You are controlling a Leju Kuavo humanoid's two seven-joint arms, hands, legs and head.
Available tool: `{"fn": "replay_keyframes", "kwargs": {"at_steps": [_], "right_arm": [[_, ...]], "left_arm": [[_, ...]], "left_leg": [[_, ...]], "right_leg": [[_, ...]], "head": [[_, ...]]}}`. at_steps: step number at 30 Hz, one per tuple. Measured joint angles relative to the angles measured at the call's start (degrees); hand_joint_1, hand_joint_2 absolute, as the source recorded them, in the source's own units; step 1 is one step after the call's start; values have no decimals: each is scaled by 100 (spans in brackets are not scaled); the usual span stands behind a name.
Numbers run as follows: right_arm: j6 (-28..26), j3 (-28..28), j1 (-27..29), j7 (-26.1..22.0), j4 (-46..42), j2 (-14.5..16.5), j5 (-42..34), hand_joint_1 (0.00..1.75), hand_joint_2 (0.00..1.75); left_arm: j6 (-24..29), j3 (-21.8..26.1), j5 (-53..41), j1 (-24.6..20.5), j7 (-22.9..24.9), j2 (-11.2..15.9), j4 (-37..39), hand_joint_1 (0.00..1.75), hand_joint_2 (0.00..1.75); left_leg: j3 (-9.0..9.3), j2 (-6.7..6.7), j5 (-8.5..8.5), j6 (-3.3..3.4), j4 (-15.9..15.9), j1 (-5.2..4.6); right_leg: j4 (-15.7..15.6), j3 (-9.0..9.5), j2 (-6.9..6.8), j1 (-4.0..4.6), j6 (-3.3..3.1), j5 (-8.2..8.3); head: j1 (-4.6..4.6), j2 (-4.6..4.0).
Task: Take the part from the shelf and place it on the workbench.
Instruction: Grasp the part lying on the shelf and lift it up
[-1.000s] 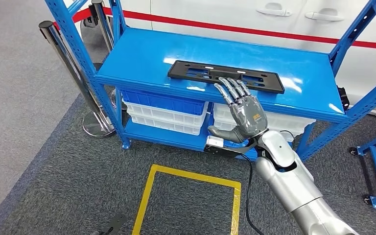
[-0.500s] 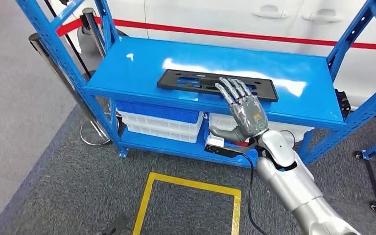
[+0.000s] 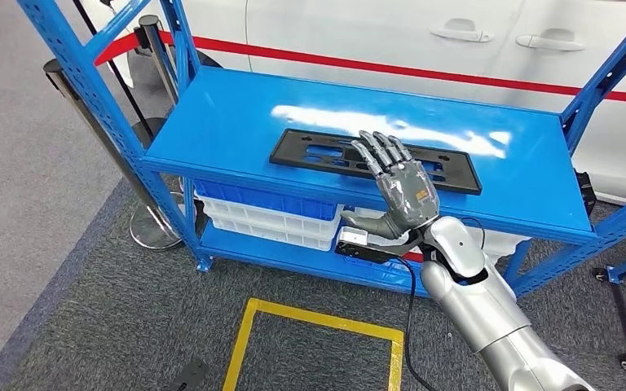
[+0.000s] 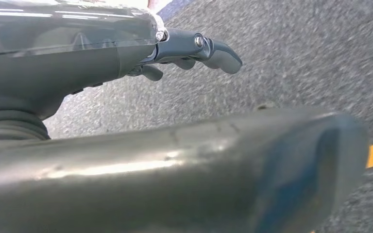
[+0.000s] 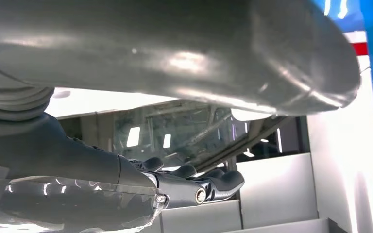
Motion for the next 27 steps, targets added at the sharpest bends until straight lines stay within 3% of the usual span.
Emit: {"fn": "replay_keyframes", "kwargs": {"at_steps": [2, 3, 4, 7, 9, 10, 12, 14, 17, 18, 19, 20, 22, 23, 25, 27], "right_arm": [[-1, 5, 19, -2, 16, 0, -4, 0, 0], [-4, 9, 34, -4, 26, -1, -8, 0, 0], [-10, 13, 45, -4, 33, -1, -11, 0, 0], [-39, 15, 53, 13, 43, -25, -20, 0, 0], [-57, 17, 63, 28, 49, -47, -21, 0, 0], [-64, 20, 71, 32, 51, -52, -21, 0, 0], [-69, 24, 85, 35, 46, -55, -21, 0, 87], [-68, 24, 78, 47, 37, -60, -22, 0, 175], [-69, 27, 91, 93, 35, -52, 29, 0, 175], [-72, 28, 105, 114, 37, -52, 62, 0, 175], [-75, 31, 115, 138, 38, -52, 101, 0, 175], [-80, 33, 119, 162, 39, -52, 138, 0, 175], [-106, 42, 109, 220, 43, -52, 250, 0, 175], [-129, 51, 99, 260, 51, -52, 324, 0, 175], [-170, 80, 81, 350, 84, -52, 479, 0, 175], [-193, 120, 59, 430, 127, -52, 615, 0, 175]], "left_arm": [[0, 1, -1, -5, -1, 1, 0, 0, 0], [0, 1, -3, 2, -2, 0, 0, 0, 0], [0, 1, -9, 9, -4, -1, 0, 0, 0], [-7, 1, -47, 15, -7, -7, 2, 0, 0], [-18, 1, -62, 0, -3, -8, 7, 0, 0], [-24, 2, -63, -6, -2, -8, 9, 0, 0], [-32, 3, -65, -12, -13, -9, 9, 0, 0], [-47, 2, -66, -18, -45, -9, 9, 0, 0], [-83, -1, -75, -29, -84, -9, 9, 0, 0], [-91, -2, -78, -23, -89, -9, 9, 0, 0], [-96, -2, -80, -16, -91, -9, 9, 0, 0], [-100, -2, -81, -11, -93, -9, 9, 0, 0], [-101, -2, -83, -12, -100, -8, 9, 0, 0], [-100, -2, -83, -19, -104, -6, 9, 0, 0], [-101, -2, -84, -28, -111, -3, 9, 0, 0], [-102, -3, -88, -28, -115, -7, 9, 0, 0]], "left_leg": [[70, -6, -68, 20, -4, 0], [114, -11, -110, 20, 0, 0], [171, -17, -156, 15, 4, 0], [378, -30, -307, -24, 5, 0], [424, -29, -377, -87, -10, 0], [433, -26, -392, -127, -8, 0], [463, -19, -424, -203, -3, 4], [392, -14, -549, -259, 259, 11], [-222, -11, -976, -330, 1348, 33], [-421, -10, -1047, -345, 1618, 36], [-529, -10, -1004, -347, 1690, 36], [-519, -10, -837, -328, 1526, 35], [-253, -7, -322, -262, 741, 26], [-125, -3, -179, -227, 374, 11], [-11, -2, -78, -172, 54, -19], [1, -8, -38, -118, 32, -12]], "right_leg": [[701, -485, -1, -17, 39, -262], [866, -650, -2, -27, 47, -276], [824, -715, -4, -36, 48, -157], [-166, -460, -13, -38, -6, 634], [-690, -329, -22, 6, -52, 862], [-779, -320, -23, 31, -80, 855], [-830, -264, -15, 29, -152, 850], [-882, -151, -13, 0, -220, 816], [-899, -63, -13, 3, -281, 757], [-895, -51, -8, 9, -286, 738], [-889, -36, -2, 14, -286, 718], [-881, -13, 6, 16, -281, 696], [-865, 46, 15, 20, -261, 648], [-853, 59, 16, 26, -244, 629], [-838, 51, 16, 36, -191, 605], [-835, 37, 13, 43, -124, 591]], "head": [[0, 0], [0, 0], [0, 0], [-1, 0], [-1, 0], [-3, 0], [-6, 0], [-6, 0], [-9, 0], [-9, 0], [-9, 0], [-9, 0], [-9, 0], [-9, 0], [-8, 0], [-7, 0]]}}
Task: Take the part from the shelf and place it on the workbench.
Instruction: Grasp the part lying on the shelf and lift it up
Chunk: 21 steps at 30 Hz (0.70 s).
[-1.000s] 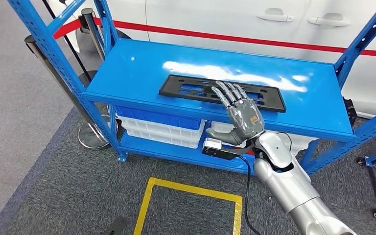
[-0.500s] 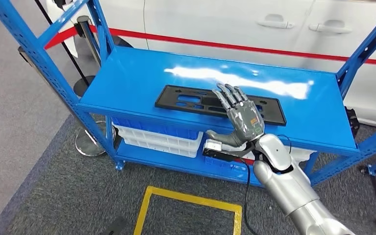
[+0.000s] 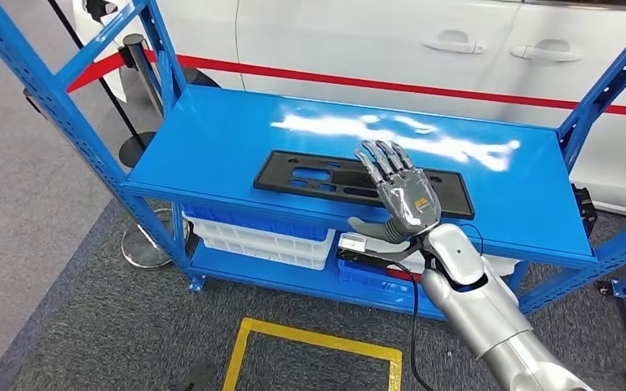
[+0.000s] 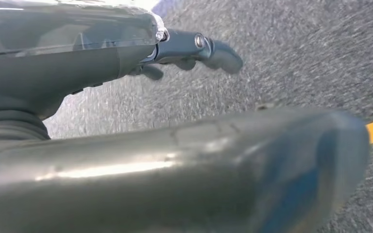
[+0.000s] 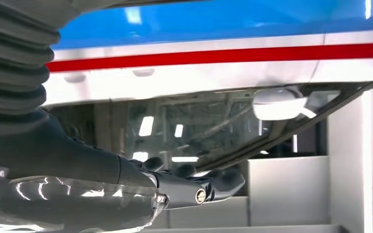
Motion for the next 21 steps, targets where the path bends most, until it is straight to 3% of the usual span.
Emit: {"fn": "replay_keyframes", "kwargs": {"at_steps": [2, 3, 5, 6, 7, 8, 9, 10, 12, 14, 17, 19, 21], "right_arm": [[-8, 42, -41, 60, 43, -3, 105, 0, 175], [-6, 57, -61, 92, 66, -4, 152, 0, 175], [5, 94, -82, 154, 128, -6, 253, 0, 175], [12, 120, -82, 180, 162, -5, 303, 0, 175], [19, 151, -81, 201, 197, -5, 347, 0, 175], [27, 179, -85, 222, 226, -4, 389, 0, 175], [38, 203, -99, 240, 250, -4, 433, 0, 175], [52, 227, -125, 259, 273, -4, 481, 0, 175], [91, 276, -205, 302, 316, 2, 591, 0, 175], [144, 340, -270, 359, 374, 17, 720, 0, 175], [238, 414, -346, 441, 487, 48, 891, 0, 175], [305, 470, -426, 496, 577, 101, 983, 0, 175], [398, 547, -507, 573, 744, 179, 1100, 0, 175]], "left_arm": [[0, -2, -8, -4, -1, -8, 0, 0, 0], [0, -4, -11, -10, -1, -10, 0, 0, 0], [-5, -8, -13, -21, -1, -8, 0, 0, 0], [-9, -9, -13, -23, 0, -7, 0, 0, 0], [-13, -10, -13, -22, 1, -7, 0, 0, 0], [-17, -10, -13, -20, 1, -8, 0, 0, 0], [-20, -11, -16, -20, 2, -10, 0, 0, 0], [-23, -13, -21, -21, 1, -11, 0, 0, 0], [-28, -16, -34, -31, 2, -13, 0, 0, 0], [-32, -20, -44, -43, 7, -12, 0, 0, 0], [-38, -22, -54, -50, 14, -11, 0, 0, 0], [-43, -23, -60, -61, 18, -11, 0, 0, 0], [-58, -26, -73, -76, 26, -12, 0, 0, 0]], "left_leg": [[14, 1, 43, 53, -40, 31], [20, 4, 55, 76, -56, 44], [19, 5, 54, 102, -55, 40], [18, 4, 50, 104, -51, 38], [17, 1, 43, 103, -42, 39], [17, -3, 32, 97, -29, 40], [20, -10, 16, 86, -10, 42], [22, -16, -4, 67, 14, 44], [10, -24, -46, 11, 66, 23], [1, -23, -63, -51, 80, 10], [-23, -17, -140, -141, 146, 30], [-228, -8, -431, -189, 621, 40], [-603, -4, -785, -223, 1432, 44]], "right_leg": [[147, -59, -7, -8, 66, -126], [382, -165, -10, -20, 93, -276], [1138, -523, -11, -51, 134, -653], [1479, -695, -12, -68, 151, -772], [1655, -793, -12, -82, 166, -787], [1608, -781, -14, -97, 175, -689], [1344, -659, -16, -110, 177, -501], [938, -466, -18, -119, 170, -287], [275, -150, -20, -106, 140, -43], [115, -81, -12, -71, 99, -38], [80, -72, -10, -89, 1, -13], [58, -60, -16, -105, -52, -1], [60, -58, -18, -94, -78, -7]], "head": [[1, 0], [1, 0], [1, 0], [1, 0], [1, 0], [1, 0], [1, 0], [1, 0], [1, 0], [0, 0], [-1, 0], [-2, 0], [-2, 0]]}}
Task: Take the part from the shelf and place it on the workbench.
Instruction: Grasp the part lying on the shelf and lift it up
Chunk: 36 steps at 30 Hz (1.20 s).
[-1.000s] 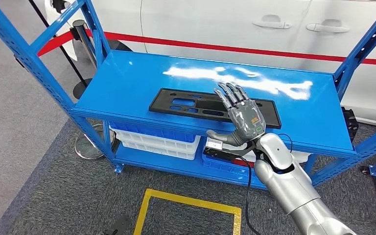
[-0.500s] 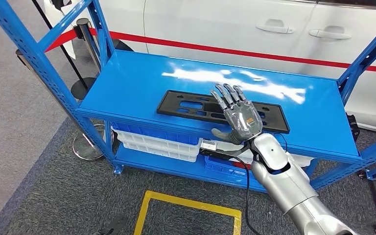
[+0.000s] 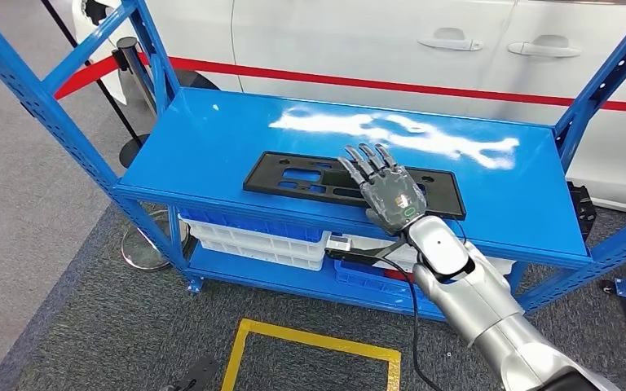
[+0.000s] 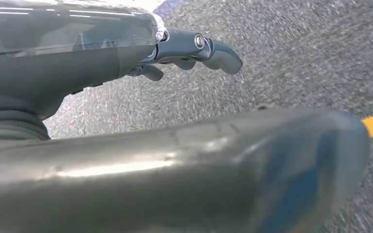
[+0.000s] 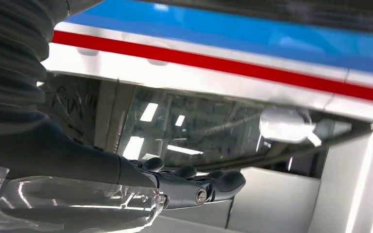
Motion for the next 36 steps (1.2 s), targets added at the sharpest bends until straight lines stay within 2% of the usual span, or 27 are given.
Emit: {"fn": "replay_keyframes", "kwargs": {"at_steps": [1, 2, 3, 5, 6, 8, 11, 12, 13, 15, 16, 17, 18, 20, 21, 22, 24, 26, 27, 28, 30, 31, 32, 33, 34, 35, 36], "right_arm": [[49, 41, -38, 40, 109, 45, 55, 0, 175], [85, 75, -74, 68, 209, 87, 88, 0, 175], [111, 102, -114, 85, 299, 128, 109, 0, 175], [129, 132, -199, 98, 424, 193, 121, 0, 175], [132, 143, -236, 99, 472, 214, 124, 0, 175], [134, 164, -280, 100, 549, 238, 132, 0, 175], [134, 199, -306, 100, 636, 258, 145, 0, 175], [137, 209, -323, 100, 671, 266, 157, 0, 175], [152, 217, -344, 104, 720, 276, 177, 0, 175], [236, 236, -384, 124, 868, 322, 238, 0, 175], [302, 246, -398, 144, 958, 356, 270, 0, 175], [374, 257, -414, 168, 1046, 393, 299, 0, 175], [450, 270, -441, 199, 1133, 437, 329, 0, 175], [614, 298, -539, 308, 1293, 525, 400, 0, 175], [700, 318, -602, 388, 1372, 571, 452, 0, 175], [795, 345, -662, 484, 1452, 612, 517, 0, 175], [992, 406, -756, 691, 1601, 684, 657, 0, 175], [1212, 459, -838, 922, 1737, 737, 777, 0, 175], [1323, 481, -887, 1036, 1802, 761, 823, 0, 175], [1438, 499, -935, 1143, 1868, 788, 864, 0, 175], [1629, 524, -1002, 1293, 2002, 819, 906, 0, 175], [1694, 529, -1012, 1348, 2071, 823, 913, 0, 175], [1730, 533, -1015, 1394, 2132, 822, 915, 0, 175], [1741, 534, -1016, 1437, 2184, 820, 915, 0, 175], [1742, 535, -1018, 1475, 2226, 819, 915, 0, 175], [1742, 535, -1024, 1504, 2257, 818, 919, 0, 175], [1751, 535, -1034, 1523, 2287, 818, 927, 0, 175]], "left_arm": [[-10, -2, -7, -3, 4, -1, 0, 0, 0], [-19, -3, -12, -5, 8, -1, 0, 0, 0], [-24, -3, -15, -10, 10, 0, 0, 0, 0], [-26, -4, -15, -28, 13, 1, 0, 0, 0], [-28, -5, -16, -40, 13, 1, 0, 0, 0], [-36, -8, -16, -52, 13, 0, 0, 0, 0], [-42, -9, -16, -52, 14, -1, 0, 0, 0], [-42, -10, -16, -57, 14, -1, 0, 0, 0], [-42, -11, -16, -62, 14, -2, 0, 0, 0], [-48, -15, -16, -71, 23, -3, 0, 0, 0], [-52, -17, -15, -70, 34, -3, 0, 0, 0], [-56, -18, -13, -69, 46, -3, 0, 0, 0], [-58, -19, -10, -69, 56, -3, 0, 0, 0], [-57, -21, -4, -70, 64, -6, 0, 0, 0], [-56, -23, -5, -72, 68, -10, 0, 0, 0], [-55, -27, -8, -72, 70, -14, 0, 0, 0], [-54, -34, -19, -71, 79, -22, 1, 0, 0], [-52, -40, -29, -71, 86, -27, 2, 0, 0], [-51, -42, -33, -75, 87, -30, 2, 0, 0], [-50, -43, -37, -83, 89, -30, 2, 0, 0], [-49, -46, -41, -100, 90, -31, 2, 0, 0], [-49, -48, -41, -103, 95, -32, 2, 0, 0], [-49, -49, -42, -102, 102, -33, 2, 0, 0], [-49, -49, -42, -100, 111, -33, 2, 0, 0], [-49, -49, -42, -100, 120, -32, 2, 0, 0], [-49, -49, -42, -101, 125, -31, 2, 0, 0], [-49, -49, -41, -104, 127, -30, 2, 0, 0]], "left_leg": [[-144, 0, -71, -8, 285, 1], [-169, 0, -8, -8, 310, 1], [-80, 2, 161, 0, 96, 1], [290, 7, 565, 32, -696, -5], [441, 5, 677, 58, -1018, -12], [549, -2, 703, 110, -1262, -26], [552, -9, 730, 218, -1306, -10], [558, -8, 742, 258, -1325, -3], [564, -6, 750, 286, -1339, 3], [563, -4, 748, 314, -1340, -5], [564, -5, 746, 317, -1338, -8], [566, -8, 743, 318, -1334, -10], [570, -11, 737, 316, -1327, -13], [575, -16, 717, 297, -1306, -20], [569, -17, 705, 278, -1291, -32], [560, -16, 699, 256, -1282, -40], [550, -16, 698, 205, -1289, -48], [537, -12, 656, 146, -1264, -44], [488, -8, 571, 113, -1143, -42], [381, -4, 426, 80, -899, -36], [28, 0, 64, 24, -125, -16], [-143, 0, -51, 3, 220, -5], [-234, 1, -56, -14, 383, 5], [-213, 2, 54, -24, 314, 17], [-81, 4, 258, -28, 17, 31], [110, 10, 477, -25, -410, 42], [296, 15, 627, -14, -796, 41]], "right_leg": [[3, 1, 0, 6, -4, -4], [8, 3, 2, 10, -6, -8], [16, 9, 6, 10, -3, -16], [40, 21, 14, 18, 22, -43], [55, 19, 16, 29, 44, -56], [66, 5, 15, 51, 90, -61], [125, -26, 9, 41, 178, -120], [284, -97, 7, 33, 208, -228], [568, -227, 7, 23, 229, -392], [1347, -601, 6, 14, 256, -740], [1636, -748, 6, 11, 261, -817], [1729, -808, 6, 10, 257, -785], [1587, -752, 6, 11, 242, -641], [821, -402, 7, 21, 185, -226], [450, -231, 7, 35, 157, -89], [209, -122, 8, 51, 137, -24], [93, -78, 10, 78, 112, -35], [58, -59, 3, 49, 63, -16], [34, -45, -1, 31, 31, -4], [15, -32, -5, 13, 2, 5], [12, -24, -6, 16, -31, -1], [14, -20, -7, 17, -35, -5], [17, -17, -7, 17, -35, -9], [22, -11, -3, 14, -29, -16], [33, -3, 4, 11, -17, -28], [48, 4, 11, 9, 2, -45], [70, 3, 19, 17, 25, -65]], "head": [[0, 0], [0, 0], [0, 0], [0, 0], [1, 0], [2, 0], [2, 0], [2, 0], [2, 0], [2, 0], [2, 0], [2, 0], [2, 0], [2, 0], [2, 0], [2, 0], [2, 0], [1, 0], [0, 0], [0, 0], [0, 0], [0, 0], [0, 0], [0, 0], [0, 0], [0, 0], [0, 0]]}}
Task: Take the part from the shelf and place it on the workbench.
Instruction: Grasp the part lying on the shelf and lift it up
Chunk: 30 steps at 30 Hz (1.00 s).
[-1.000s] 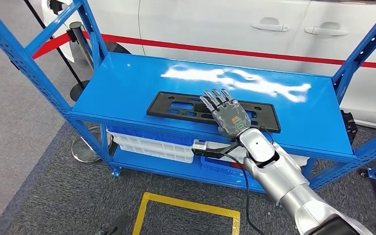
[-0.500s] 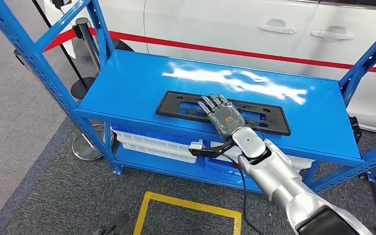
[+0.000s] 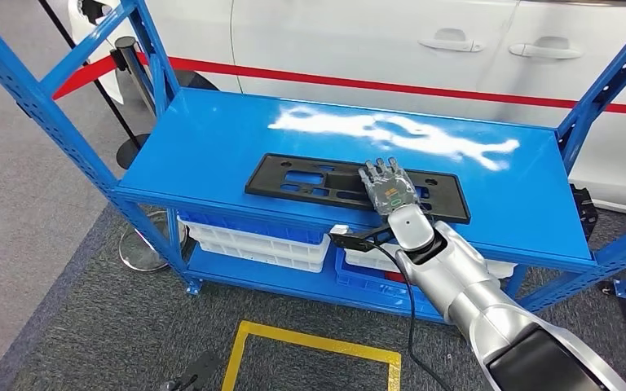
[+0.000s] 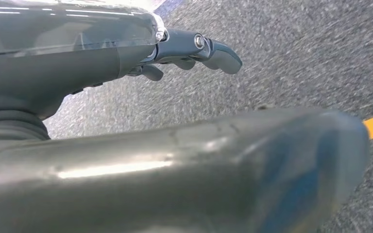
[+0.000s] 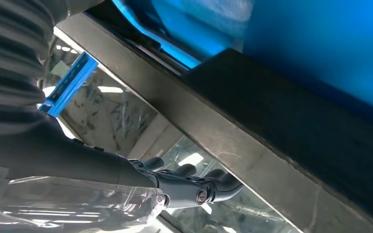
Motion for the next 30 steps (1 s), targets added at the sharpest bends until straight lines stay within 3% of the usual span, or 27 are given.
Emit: {"fn": "replay_keyframes", "kwargs": {"at_steps": [1, 3, 5, 7, 8, 9, 10, 11, 12, 13, 15, 16, 17, 21, 23, 25, 26, 27, 28, 30], "right_arm": [[23, 1, -11, 10, 29, 0, 11, 0, 175], [112, 2, -28, 6, 86, 0, 39, 0, 175], [239, 2, -54, -25, 133, 0, 61, 21, 175], [385, 2, -104, -83, 172, 0, 70, 93, 175], [458, 2, -125, -119, 193, 0, 71, 125, 175], [529, 2, -139, -160, 215, 0, 72, 151, 175], [590, 2, -144, -196, 237, 0, 73, 158, 175], [636, 2, -143, -227, 258, 0, 73, 160, 175], [670, 2, -145, -255, 275, 0, 73, 161, 175], [692, 2, -153, -273, 288, 0, 73, 161, 175], [718, 2, -192, -300, 306, 0, 73, 160, 175], [727, 2, -214, -311, 310, 4, 72, 159, 175], [733, 2, -229, -322, 314, 11, 73, 160, 175], [733, 2, -274, -340, 323, 43, 81, 158, 175], [696, 4, -298, -347, 324, 57, 99, 158, 175], [607, 10, -288, -371, 325, 61, 120, 162, 175], [551, 12, -273, -385, 326, 62, 124, 164, 175], [487, 13, -259, -407, 326, 62, 109, 169, 175], [395, 8, -250, -458, 325, 61, 30, 171, 175], [106, -63, -242, -691, 309, 61, -354, 173, 175]], "left_arm": [[1, 0, 1, -3, 0, 1, 0, 0, 0], [4, 0, 2, 1, 0, 1, 0, 0, 0], [9, 0, 4, 5, -1, 0, 0, 0, 0], [11, 0, 8, -7, -2, -1, 0, 0, 0], [13, 0, 11, -15, -4, -2, 0, 0, 0], [13, 0, 15, -22, -7, -2, 0, 0, 0], [13, 0, 18, -25, -10, -2, 0, 0, 0], [13, 0, 21, -26, -13, -2, 0, 0, 0], [13, 0, 23, -26, -15, -2, 0, 0, 0], [13, 0, 26, -26, -16, -3, 0, 0, 0], [14, 0, 33, -27, -17, -4, 0, 0, 0], [15, 0, 40, -29, -17, -4, 0, 0, 0], [16, 0, 49, -30, -17, -4, 0, 0, 0], [24, 2, 63, -30, -17, -5, 0, 0, 0], [25, 1, 66, -30, -21, -4, 0, 0, 0], [25, 2, 70, -26, -32, -5, 0, 0, 0], [24, 2, 72, -20, -37, -5, 0, 0, 0], [24, 2, 75, -15, -42, -6, 0, 0, 0], [25, 2, 79, -13, -48, -6, 0, 0, 0], [26, 2, 99, -15, -68, -4, 0, 0, 0]], "left_leg": [[129, 0, 84, 23, -276, -4], [200, -11, 78, 75, -429, -23], [202, -19, 96, 149, -461, -14], [224, -17, 120, 231, -507, 2], [232, -14, 124, 256, -518, 4], [233, -11, 124, 271, -519, 2], [232, -11, 122, 278, -516, 0], [233, -12, 118, 281, -511, -1], [236, -15, 113, 281, -505, -2], [242, -20, 105, 277, -497, -2], [256, -32, 76, 246, -474, -11], [256, -35, 61, 224, -459, -22], [254, -36, 52, 196, -453, -33], [232, -27, -11, 75, -407, -31], [48, -16, -276, 32, 27, -21], [-301, -14, -613, 6, 789, -19], [-438, -14, -688, 0, 1069, -17], [-491, -14, -657, 2, 1160, -18], [-429, -14, -511, 14, 1008, -19], [-84, -13, -106, 72, 252, -28]], "right_leg": [[18, -9, 6, 10, 26, -12], [30, -30, 8, 30, 76, -13], [41, -33, 3, 21, 132, -32], [308, -149, -5, 7, 182, -224], [623, -293, -8, -3, 201, -397], [1015, -483, -10, -5, 217, -581], [1395, -671, -9, -9, 230, -719], [1640, -800, -10, -13, 237, -767], [1671, -830, -10, -14, 237, -703], [1468, -745, -10, -15, 229, -533], [677, -369, -10, -7, 191, -128], [344, -215, -7, 3, 170, -10], [149, -128, -3, 16, 152, 34], [42, -87, -3, 15, 39, 32], [8, -59, -19, -4, -24, 44], [11, -56, -25, 8, -53, 38], [16, -55, -24, 16, -59, 34], [22, -53, -21, 23, -64, 29], [30, -48, -15, 30, -67, 21], [44, -35, 0, 42, -60, 2]], "head": [[1, 0], [2, 0], [2, 0], [2, 0], [3, 0], [3, 0], [2, 0], [2, 0], [2, 0], [2, 0], [2, 0], [2, 0], [2, 0], [2, 0], [1, 0], [0, 0], [0, 0], [0, 0], [0, 0], [0, 0]]}}
